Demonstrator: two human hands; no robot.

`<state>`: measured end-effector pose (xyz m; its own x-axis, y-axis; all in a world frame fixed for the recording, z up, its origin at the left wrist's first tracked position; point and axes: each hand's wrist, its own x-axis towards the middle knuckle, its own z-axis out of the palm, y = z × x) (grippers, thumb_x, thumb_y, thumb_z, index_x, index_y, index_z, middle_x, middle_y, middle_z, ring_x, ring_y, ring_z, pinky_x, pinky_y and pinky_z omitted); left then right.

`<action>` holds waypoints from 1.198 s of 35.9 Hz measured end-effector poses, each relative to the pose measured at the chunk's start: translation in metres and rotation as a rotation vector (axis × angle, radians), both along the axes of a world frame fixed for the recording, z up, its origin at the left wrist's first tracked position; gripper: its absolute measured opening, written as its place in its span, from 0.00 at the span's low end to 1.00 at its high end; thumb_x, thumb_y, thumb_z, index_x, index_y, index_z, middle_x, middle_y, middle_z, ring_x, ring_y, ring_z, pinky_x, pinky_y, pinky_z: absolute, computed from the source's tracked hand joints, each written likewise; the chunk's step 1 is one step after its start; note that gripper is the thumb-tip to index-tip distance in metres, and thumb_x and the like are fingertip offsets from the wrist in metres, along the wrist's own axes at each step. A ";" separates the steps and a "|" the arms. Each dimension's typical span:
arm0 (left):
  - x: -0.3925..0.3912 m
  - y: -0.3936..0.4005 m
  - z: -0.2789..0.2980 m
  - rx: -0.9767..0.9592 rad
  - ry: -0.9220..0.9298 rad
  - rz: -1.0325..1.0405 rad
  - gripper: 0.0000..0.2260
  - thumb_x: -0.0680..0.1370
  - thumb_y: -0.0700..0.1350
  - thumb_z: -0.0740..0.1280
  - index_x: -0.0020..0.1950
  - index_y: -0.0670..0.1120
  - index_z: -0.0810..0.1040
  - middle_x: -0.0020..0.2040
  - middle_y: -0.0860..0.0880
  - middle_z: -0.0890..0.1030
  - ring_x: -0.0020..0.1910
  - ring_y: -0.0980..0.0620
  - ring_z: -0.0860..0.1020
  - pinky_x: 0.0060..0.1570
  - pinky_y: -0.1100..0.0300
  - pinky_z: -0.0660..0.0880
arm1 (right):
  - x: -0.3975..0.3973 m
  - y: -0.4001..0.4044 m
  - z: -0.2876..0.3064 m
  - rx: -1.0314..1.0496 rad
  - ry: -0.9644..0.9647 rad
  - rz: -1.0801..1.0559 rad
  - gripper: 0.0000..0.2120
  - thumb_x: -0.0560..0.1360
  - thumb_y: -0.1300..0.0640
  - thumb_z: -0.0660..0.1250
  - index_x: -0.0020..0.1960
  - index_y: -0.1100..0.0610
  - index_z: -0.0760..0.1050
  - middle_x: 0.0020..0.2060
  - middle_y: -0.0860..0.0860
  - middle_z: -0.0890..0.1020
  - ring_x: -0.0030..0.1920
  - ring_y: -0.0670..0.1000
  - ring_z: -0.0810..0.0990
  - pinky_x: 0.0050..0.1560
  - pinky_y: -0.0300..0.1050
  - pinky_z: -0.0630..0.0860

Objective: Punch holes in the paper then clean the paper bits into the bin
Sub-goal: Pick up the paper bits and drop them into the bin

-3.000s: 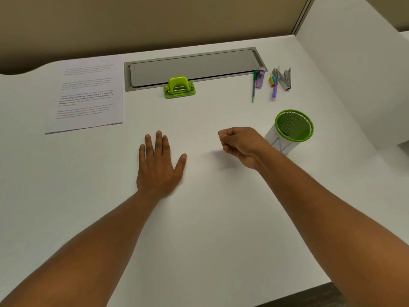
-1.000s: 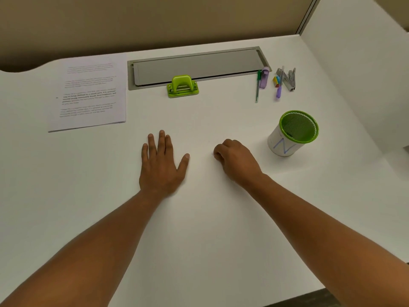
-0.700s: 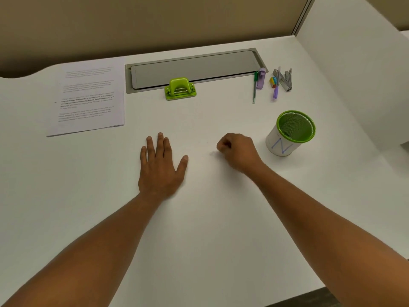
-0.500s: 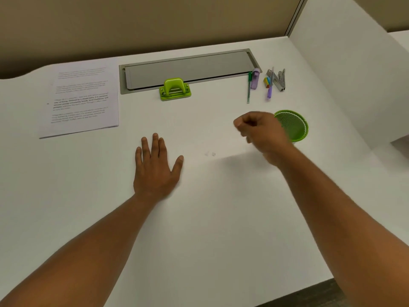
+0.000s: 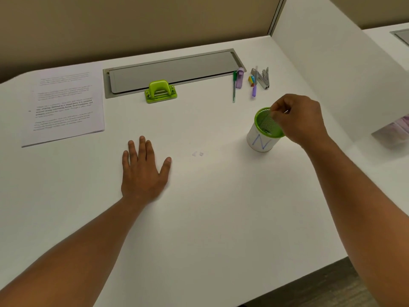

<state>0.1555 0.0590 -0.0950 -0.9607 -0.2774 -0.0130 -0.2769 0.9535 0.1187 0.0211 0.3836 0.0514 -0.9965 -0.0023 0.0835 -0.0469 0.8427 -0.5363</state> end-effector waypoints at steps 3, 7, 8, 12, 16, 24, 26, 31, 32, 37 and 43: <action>0.000 0.000 0.001 0.002 -0.008 0.003 0.37 0.80 0.66 0.43 0.81 0.42 0.50 0.82 0.45 0.48 0.80 0.42 0.44 0.78 0.45 0.45 | 0.000 0.005 -0.004 0.073 0.036 0.033 0.08 0.75 0.60 0.64 0.48 0.53 0.81 0.44 0.50 0.83 0.44 0.50 0.77 0.42 0.41 0.69; -0.001 0.000 0.001 -0.002 -0.017 0.008 0.37 0.80 0.66 0.43 0.81 0.43 0.49 0.82 0.46 0.47 0.80 0.43 0.43 0.78 0.45 0.44 | 0.001 0.010 -0.006 0.134 0.071 0.057 0.10 0.75 0.59 0.62 0.51 0.54 0.82 0.46 0.52 0.84 0.45 0.53 0.79 0.43 0.40 0.67; -0.001 0.001 0.001 0.000 -0.019 0.008 0.37 0.80 0.66 0.43 0.81 0.43 0.49 0.82 0.46 0.47 0.80 0.43 0.43 0.78 0.45 0.44 | 0.000 0.010 -0.006 0.125 0.090 0.039 0.10 0.75 0.59 0.63 0.51 0.53 0.82 0.46 0.51 0.84 0.44 0.52 0.79 0.43 0.40 0.67; 0.000 0.001 0.002 -0.004 -0.015 0.005 0.37 0.80 0.66 0.43 0.81 0.42 0.50 0.82 0.46 0.47 0.80 0.43 0.44 0.78 0.45 0.45 | 0.000 0.010 -0.004 0.127 0.095 0.017 0.08 0.74 0.55 0.65 0.50 0.51 0.81 0.45 0.49 0.84 0.44 0.51 0.79 0.43 0.41 0.70; -0.001 0.000 0.002 -0.006 -0.016 0.009 0.37 0.80 0.66 0.42 0.81 0.42 0.50 0.82 0.46 0.47 0.80 0.43 0.44 0.78 0.45 0.45 | 0.001 0.007 -0.001 0.075 0.101 0.045 0.08 0.74 0.55 0.64 0.50 0.51 0.81 0.45 0.48 0.84 0.44 0.51 0.79 0.44 0.41 0.71; 0.000 0.002 0.003 -0.010 -0.008 0.011 0.37 0.80 0.66 0.43 0.81 0.42 0.52 0.82 0.46 0.48 0.80 0.43 0.45 0.78 0.45 0.46 | 0.014 -0.047 -0.010 0.082 0.201 0.250 0.10 0.77 0.56 0.63 0.54 0.54 0.81 0.46 0.50 0.82 0.45 0.50 0.78 0.46 0.43 0.73; 0.000 0.002 0.003 -0.014 -0.003 0.011 0.37 0.80 0.66 0.44 0.80 0.42 0.52 0.82 0.46 0.49 0.80 0.42 0.46 0.78 0.45 0.47 | 0.016 -0.066 -0.024 0.079 0.171 0.355 0.09 0.77 0.57 0.64 0.54 0.54 0.81 0.46 0.51 0.82 0.46 0.52 0.79 0.46 0.46 0.75; -0.002 0.002 0.003 -0.023 -0.007 0.013 0.36 0.80 0.66 0.45 0.80 0.43 0.52 0.82 0.46 0.49 0.80 0.42 0.46 0.78 0.45 0.48 | 0.025 -0.118 -0.069 0.210 0.052 0.589 0.14 0.77 0.62 0.61 0.59 0.55 0.80 0.55 0.54 0.81 0.54 0.57 0.76 0.49 0.51 0.76; -0.001 0.001 0.003 -0.020 -0.006 0.011 0.36 0.80 0.66 0.45 0.81 0.43 0.52 0.82 0.46 0.49 0.80 0.42 0.46 0.78 0.45 0.48 | 0.027 -0.126 -0.076 0.238 0.040 0.631 0.15 0.77 0.63 0.61 0.60 0.55 0.79 0.56 0.54 0.81 0.55 0.58 0.76 0.50 0.53 0.76; -0.002 0.000 0.003 -0.002 -0.002 0.011 0.36 0.80 0.65 0.45 0.81 0.43 0.52 0.82 0.46 0.49 0.80 0.43 0.45 0.78 0.45 0.47 | 0.026 -0.149 -0.093 0.325 0.045 0.794 0.20 0.76 0.67 0.59 0.67 0.61 0.74 0.67 0.57 0.76 0.67 0.60 0.72 0.62 0.55 0.73; -0.002 -0.001 0.002 -0.002 -0.014 0.013 0.36 0.80 0.66 0.44 0.81 0.43 0.51 0.82 0.46 0.47 0.80 0.43 0.44 0.78 0.45 0.46 | 0.035 -0.137 -0.100 0.478 -0.003 0.997 0.25 0.81 0.66 0.52 0.77 0.61 0.56 0.78 0.54 0.58 0.77 0.55 0.57 0.74 0.49 0.59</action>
